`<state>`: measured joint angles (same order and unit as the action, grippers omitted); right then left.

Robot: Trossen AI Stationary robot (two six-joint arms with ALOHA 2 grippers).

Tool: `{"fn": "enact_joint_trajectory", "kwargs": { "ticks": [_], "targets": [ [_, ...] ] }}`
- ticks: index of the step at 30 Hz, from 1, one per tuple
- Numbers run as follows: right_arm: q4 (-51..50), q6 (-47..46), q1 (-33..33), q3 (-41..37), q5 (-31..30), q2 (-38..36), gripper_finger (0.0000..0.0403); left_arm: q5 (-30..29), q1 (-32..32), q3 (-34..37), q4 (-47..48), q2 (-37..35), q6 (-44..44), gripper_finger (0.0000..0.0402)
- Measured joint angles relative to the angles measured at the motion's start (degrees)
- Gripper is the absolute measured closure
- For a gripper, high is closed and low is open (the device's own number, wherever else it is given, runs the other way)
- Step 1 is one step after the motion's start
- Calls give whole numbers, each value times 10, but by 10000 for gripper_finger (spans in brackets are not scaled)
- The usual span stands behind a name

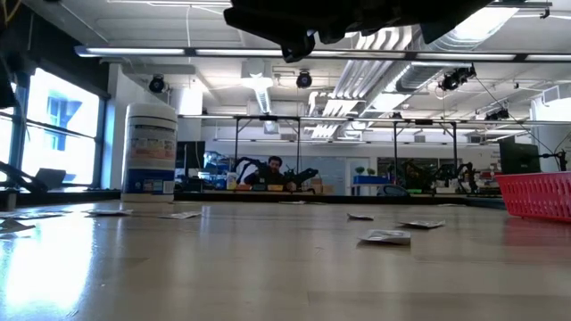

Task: Pick & Place First Aid Supplies
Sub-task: Put the ointment pack into the left red bin

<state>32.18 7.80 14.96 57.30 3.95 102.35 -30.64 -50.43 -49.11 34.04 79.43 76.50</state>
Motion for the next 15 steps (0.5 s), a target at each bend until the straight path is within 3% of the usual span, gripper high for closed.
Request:
{"fn": "enact_joint_trajectory", "kwargs": {
  "ticks": [7, 15],
  "targets": [
    [0, 1, 0, 0, -7, 0, 263, 107, 110, 1, 2, 79, -14, 299],
    [-7, 0, 0, 0, -8, 0, 263, 198, 140, 0, -34, 108, -132, 299]
  ]
}}
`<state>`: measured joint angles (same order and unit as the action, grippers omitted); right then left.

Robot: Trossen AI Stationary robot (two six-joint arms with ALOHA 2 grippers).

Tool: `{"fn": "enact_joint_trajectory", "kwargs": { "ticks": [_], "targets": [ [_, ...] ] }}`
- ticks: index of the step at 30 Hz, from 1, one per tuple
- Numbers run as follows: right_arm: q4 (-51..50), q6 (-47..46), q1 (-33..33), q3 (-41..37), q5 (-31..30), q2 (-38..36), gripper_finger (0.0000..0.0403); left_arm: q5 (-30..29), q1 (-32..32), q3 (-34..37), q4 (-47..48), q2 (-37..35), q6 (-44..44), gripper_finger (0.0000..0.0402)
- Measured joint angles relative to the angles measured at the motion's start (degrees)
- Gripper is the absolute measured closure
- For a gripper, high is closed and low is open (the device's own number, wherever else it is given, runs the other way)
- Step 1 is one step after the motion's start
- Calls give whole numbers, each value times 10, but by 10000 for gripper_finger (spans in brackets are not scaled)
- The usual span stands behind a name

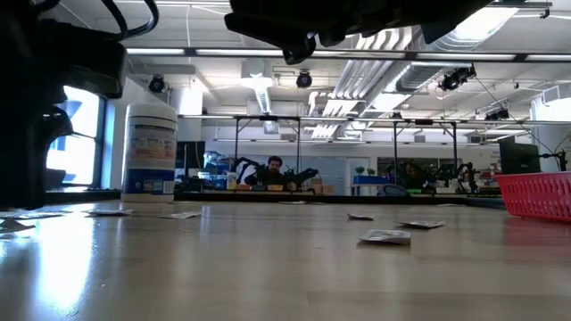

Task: Pick & Place First Aid Supplies
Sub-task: Put the ointment pack into the left red bin

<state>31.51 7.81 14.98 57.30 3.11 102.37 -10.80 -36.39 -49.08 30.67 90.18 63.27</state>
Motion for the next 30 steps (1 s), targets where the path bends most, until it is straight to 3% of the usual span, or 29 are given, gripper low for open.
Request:
{"fn": "enact_joint_trajectory", "kwargs": {
  "ticks": [4, 11, 30],
  "targets": [
    [-5, 0, 0, 0, 0, 0, 263, 29, -1, 0, -1, 0, -60, 299],
    [-7, -1, 0, 0, -12, 0, 263, 10, 0, 0, 13, 0, -135, 299],
    [-21, -3, 0, 0, -12, 0, 263, 19, 0, -1, 11, 33, -166, 299]
  ]
}}
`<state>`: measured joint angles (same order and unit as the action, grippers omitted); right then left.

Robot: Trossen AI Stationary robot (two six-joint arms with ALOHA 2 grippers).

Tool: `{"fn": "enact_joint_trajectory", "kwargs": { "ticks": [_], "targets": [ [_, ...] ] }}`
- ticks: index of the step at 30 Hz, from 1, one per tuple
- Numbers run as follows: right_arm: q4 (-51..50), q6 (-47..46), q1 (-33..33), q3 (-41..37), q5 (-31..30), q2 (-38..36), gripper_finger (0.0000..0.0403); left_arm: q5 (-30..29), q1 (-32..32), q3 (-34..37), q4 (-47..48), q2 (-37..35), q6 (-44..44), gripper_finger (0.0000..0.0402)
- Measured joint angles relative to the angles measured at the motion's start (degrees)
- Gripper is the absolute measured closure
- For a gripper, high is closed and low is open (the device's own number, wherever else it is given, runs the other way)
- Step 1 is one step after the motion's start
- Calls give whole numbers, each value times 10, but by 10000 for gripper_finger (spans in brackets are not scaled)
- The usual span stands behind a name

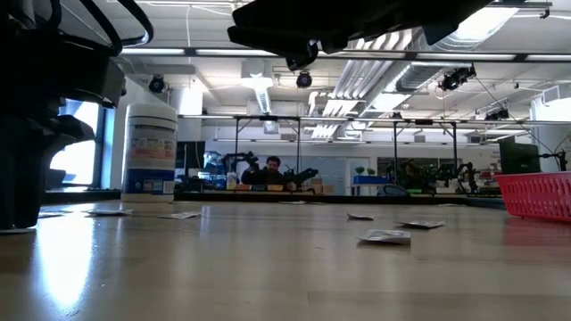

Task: Pick & Place First Aid Supplies
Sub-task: Put the ointment pack into the left red bin

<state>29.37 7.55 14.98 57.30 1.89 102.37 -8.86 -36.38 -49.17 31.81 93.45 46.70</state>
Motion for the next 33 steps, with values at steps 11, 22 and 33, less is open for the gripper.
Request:
{"fn": "enact_joint_trajectory", "kwargs": {
  "ticks": [11, 22, 33],
  "targets": [
    [0, 0, 0, 0, 0, 0, 263, 6, 0, 0, -1, 0, 1, 395],
    [0, 1, 0, 0, 0, 0, 263, 3, 0, -72, 93, -2, -2, 400],
    [-6, 0, 0, 0, 0, 0, 263, 71, -12, -159, 213, -3, 23, 401]
  ]
}}
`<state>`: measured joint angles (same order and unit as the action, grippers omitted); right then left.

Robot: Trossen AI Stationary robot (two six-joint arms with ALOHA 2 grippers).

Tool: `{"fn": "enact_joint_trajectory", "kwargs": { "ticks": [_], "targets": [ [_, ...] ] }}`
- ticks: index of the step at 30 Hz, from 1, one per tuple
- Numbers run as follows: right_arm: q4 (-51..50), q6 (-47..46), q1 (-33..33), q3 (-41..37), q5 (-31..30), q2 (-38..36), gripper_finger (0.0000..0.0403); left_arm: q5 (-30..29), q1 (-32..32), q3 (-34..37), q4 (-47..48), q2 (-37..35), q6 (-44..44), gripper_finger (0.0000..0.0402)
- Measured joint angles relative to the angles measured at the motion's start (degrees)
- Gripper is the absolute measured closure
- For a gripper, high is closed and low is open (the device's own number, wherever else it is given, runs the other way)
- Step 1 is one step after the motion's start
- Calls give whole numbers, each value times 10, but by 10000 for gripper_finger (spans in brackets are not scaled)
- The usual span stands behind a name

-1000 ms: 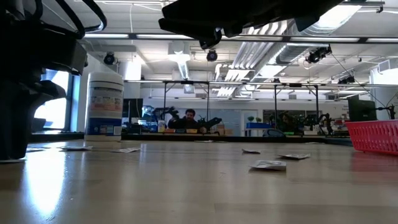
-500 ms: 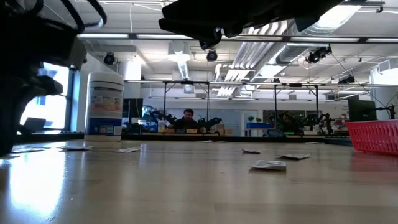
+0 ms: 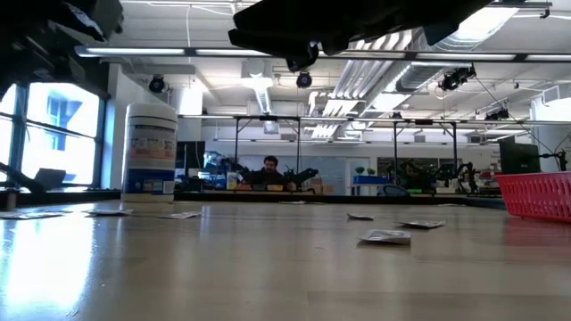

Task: Pick & Place First Aid Supplies
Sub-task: Put the ointment pack into the left red bin

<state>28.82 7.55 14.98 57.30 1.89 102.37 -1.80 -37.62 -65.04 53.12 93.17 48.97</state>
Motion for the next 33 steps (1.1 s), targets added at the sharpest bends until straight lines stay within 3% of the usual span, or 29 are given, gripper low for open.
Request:
{"fn": "enact_joint_trajectory", "kwargs": {
  "ticks": [7, 19, 25, 33],
  "targets": [
    [-9, 0, 0, 0, 0, 0, 263, 27, -72, -75, 171, -1, 136, 401],
    [-15, 0, -1, 0, 0, 0, 263, 25, -208, 5, 138, -9, 426, 401],
    [-8, 0, -5, 0, 1, 0, 263, 45, -221, 35, 115, -9, 473, 392],
    [-7, 0, -7, 0, 1, 0, 263, 62, -212, 28, 160, -25, 474, 325]
  ]
}}
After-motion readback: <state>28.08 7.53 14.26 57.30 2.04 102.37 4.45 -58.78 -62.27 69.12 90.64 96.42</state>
